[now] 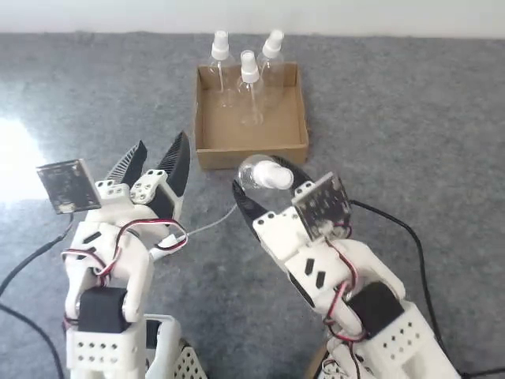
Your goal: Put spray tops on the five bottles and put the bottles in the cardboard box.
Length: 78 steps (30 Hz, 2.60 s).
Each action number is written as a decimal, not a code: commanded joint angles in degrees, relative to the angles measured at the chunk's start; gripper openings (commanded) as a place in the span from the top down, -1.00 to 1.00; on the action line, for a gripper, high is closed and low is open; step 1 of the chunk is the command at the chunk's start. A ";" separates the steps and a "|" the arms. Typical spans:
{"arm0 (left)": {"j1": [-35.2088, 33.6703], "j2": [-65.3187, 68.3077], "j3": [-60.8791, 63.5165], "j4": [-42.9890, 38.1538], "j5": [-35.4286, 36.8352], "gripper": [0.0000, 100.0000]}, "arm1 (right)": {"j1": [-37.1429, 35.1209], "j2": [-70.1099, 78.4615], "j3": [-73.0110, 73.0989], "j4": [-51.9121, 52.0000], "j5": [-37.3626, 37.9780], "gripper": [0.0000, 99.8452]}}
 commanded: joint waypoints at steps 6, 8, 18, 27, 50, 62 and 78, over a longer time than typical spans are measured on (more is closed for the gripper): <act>-0.26 -0.62 -2.86 -1.58 0.62 0.56 | 0.66 12.97 -11.69 -0.31 0.62 0.84; -0.35 -0.62 -2.86 -1.58 0.62 0.56 | 0.66 15.08 -13.63 -0.31 0.62 0.84; -7.30 -0.62 -2.95 -3.16 3.96 0.57 | 0.75 26.95 -23.47 -0.40 0.62 0.84; -10.81 -0.62 -3.12 -3.34 7.56 0.57 | 4.62 39.52 -29.80 -9.63 0.62 0.84; -10.90 -0.62 -2.51 -5.01 7.38 0.57 | 7.16 73.01 -43.96 -27.38 0.62 0.83; -10.90 -0.62 -0.75 -7.91 7.30 0.57 | 6.99 81.54 -45.45 -33.36 0.53 0.83; -10.90 -0.62 -0.84 -8.00 7.30 0.57 | 5.76 88.40 -54.33 -24.75 0.09 0.83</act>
